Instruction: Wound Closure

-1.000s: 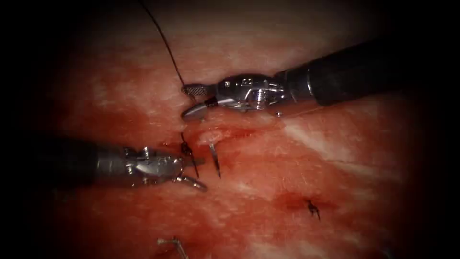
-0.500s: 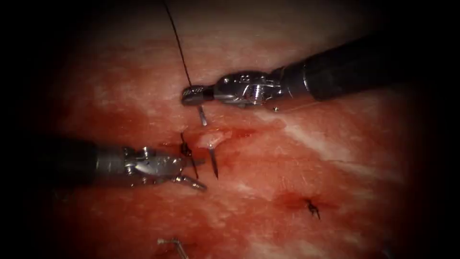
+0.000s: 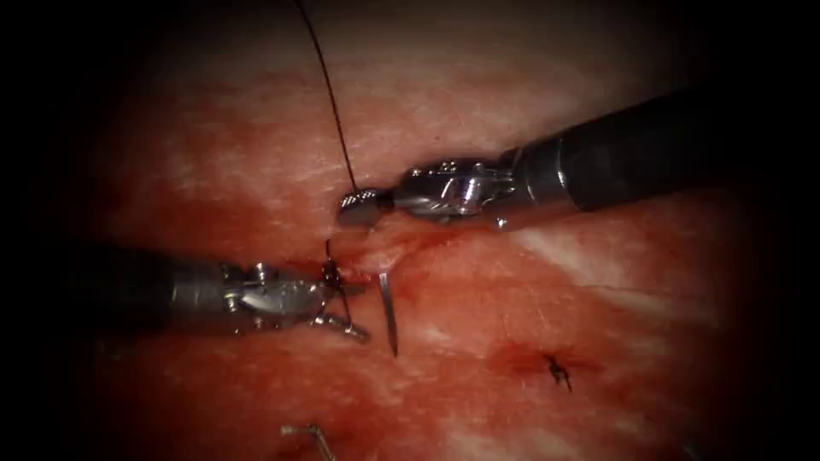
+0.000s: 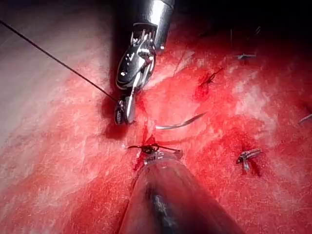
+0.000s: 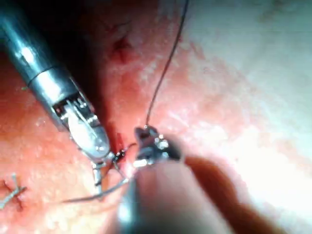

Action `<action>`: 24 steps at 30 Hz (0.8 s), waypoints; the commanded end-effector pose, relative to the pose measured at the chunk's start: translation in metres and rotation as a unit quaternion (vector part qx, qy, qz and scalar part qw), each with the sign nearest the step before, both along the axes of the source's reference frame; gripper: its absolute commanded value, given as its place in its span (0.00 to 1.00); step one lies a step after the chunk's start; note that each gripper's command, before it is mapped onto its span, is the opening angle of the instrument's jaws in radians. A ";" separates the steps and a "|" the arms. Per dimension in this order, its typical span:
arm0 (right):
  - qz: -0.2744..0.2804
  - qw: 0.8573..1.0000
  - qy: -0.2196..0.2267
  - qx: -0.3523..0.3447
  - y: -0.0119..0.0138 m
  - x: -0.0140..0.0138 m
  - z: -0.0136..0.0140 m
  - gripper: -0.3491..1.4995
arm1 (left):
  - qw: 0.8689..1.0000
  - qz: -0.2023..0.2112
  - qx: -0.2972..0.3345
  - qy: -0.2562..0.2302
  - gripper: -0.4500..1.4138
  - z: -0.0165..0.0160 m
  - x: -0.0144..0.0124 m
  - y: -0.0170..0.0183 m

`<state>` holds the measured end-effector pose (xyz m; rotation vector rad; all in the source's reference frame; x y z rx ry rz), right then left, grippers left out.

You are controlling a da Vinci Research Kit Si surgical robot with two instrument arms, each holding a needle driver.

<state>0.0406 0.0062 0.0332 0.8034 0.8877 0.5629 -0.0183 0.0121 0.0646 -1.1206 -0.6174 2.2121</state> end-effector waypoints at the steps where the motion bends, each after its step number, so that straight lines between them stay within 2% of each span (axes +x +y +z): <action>1: 0.024 1.000 0.006 -0.007 0.0006 0.0003 0.0003 0.00 | 1.000 0.000 0.001 0.000 0.47 0.0002 -0.0005 -0.0009; 2: 0.038 0.999 0.011 -0.021 0.0012 0.0002 0.0004 0.05 | 1.000 -0.001 0.004 0.001 0.47 0.0000 -0.0006 -0.0011; 4: 0.070 0.996 0.014 -0.049 0.0026 -0.0002 0.0007 0.53 | 1.000 0.010 -0.010 -0.001 0.47 -0.0009 -0.0010 -0.0018; 5: 0.082 0.995 0.010 -0.061 0.0033 -0.0005 0.0009 0.64 | 1.000 0.016 -0.019 -0.002 0.47 -0.0014 -0.0011 -0.0021; 7: 0.098 0.992 0.000 -0.077 0.0045 -0.0010 0.0015 0.74 | 0.999 0.027 -0.044 0.002 0.48 -0.0024 -0.0015 -0.0028; 11: 0.128 0.988 -0.014 -0.088 0.0057 -0.0023 0.0027 0.81 | 0.995 0.039 -0.093 0.020 0.48 -0.0043 -0.0019 -0.0039; 16: 0.150 0.984 -0.022 -0.094 0.0060 -0.0045 0.0035 0.81 | 0.989 0.031 -0.147 0.017 0.48 -0.0066 -0.0021 -0.0041; 24: 0.148 0.984 -0.018 -0.093 0.0044 -0.0049 0.0045 0.79 | 0.980 0.002 -0.196 0.038 0.49 -0.0073 -0.0010 -0.0026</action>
